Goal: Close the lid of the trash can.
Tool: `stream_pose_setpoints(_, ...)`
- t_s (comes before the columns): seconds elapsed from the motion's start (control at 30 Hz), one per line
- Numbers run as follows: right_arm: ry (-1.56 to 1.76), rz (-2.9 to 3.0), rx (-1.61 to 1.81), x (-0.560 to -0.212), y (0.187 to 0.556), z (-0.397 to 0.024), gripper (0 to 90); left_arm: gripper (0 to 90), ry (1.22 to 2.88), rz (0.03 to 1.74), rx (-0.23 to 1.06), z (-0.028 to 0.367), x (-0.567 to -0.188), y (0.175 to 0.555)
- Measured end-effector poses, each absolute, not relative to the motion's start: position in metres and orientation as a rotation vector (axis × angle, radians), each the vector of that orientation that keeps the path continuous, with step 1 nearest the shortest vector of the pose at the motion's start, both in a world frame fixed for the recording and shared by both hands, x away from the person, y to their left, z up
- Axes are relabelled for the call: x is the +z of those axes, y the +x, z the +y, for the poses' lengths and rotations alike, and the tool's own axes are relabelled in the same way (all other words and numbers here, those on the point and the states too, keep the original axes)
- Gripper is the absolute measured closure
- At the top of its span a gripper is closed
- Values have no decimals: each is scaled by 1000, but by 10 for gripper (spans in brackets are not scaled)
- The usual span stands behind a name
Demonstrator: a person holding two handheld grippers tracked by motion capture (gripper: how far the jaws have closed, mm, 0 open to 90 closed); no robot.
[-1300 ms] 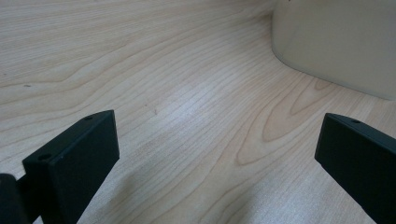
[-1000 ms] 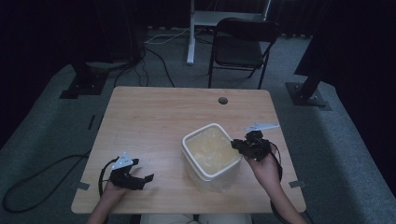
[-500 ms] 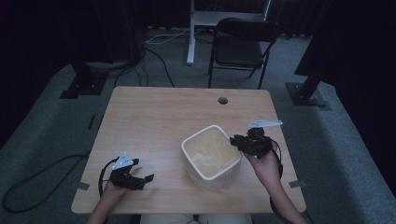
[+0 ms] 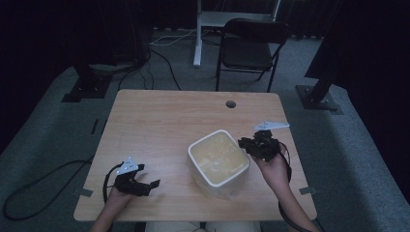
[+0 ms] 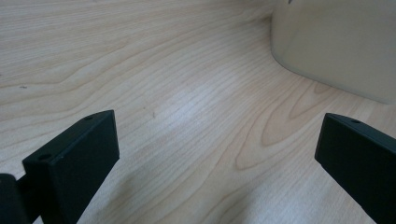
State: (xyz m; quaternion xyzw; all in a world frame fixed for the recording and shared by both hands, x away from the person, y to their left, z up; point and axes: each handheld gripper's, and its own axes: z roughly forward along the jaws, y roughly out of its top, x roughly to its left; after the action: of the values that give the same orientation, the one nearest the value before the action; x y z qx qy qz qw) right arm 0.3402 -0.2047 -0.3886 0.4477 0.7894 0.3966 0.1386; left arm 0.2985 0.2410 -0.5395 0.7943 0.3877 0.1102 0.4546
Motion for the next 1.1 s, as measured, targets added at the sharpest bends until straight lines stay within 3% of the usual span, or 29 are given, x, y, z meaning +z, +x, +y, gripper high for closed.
stream_pose_setpoints(0.1,1300,2247,1149,-389,343,-211,682,5,1953,958,270,237,-537,300)
stream_pose_setpoints(0.4,1451,2167,1119,-415,370,-241,232,5,1929,897,228,210,-521,302)
stream_pose_setpoints(0.53,1500,2186,1113,-431,374,-251,168,5,1951,864,206,195,-517,305)
stream_pose_setpoints(0.93,1570,2269,1148,-482,353,-269,168,4,1951,827,265,166,-514,307)
stream_pose_setpoints(1.1,1543,2329,1177,-492,341,-263,168,4,1957,814,190,155,-513,313)
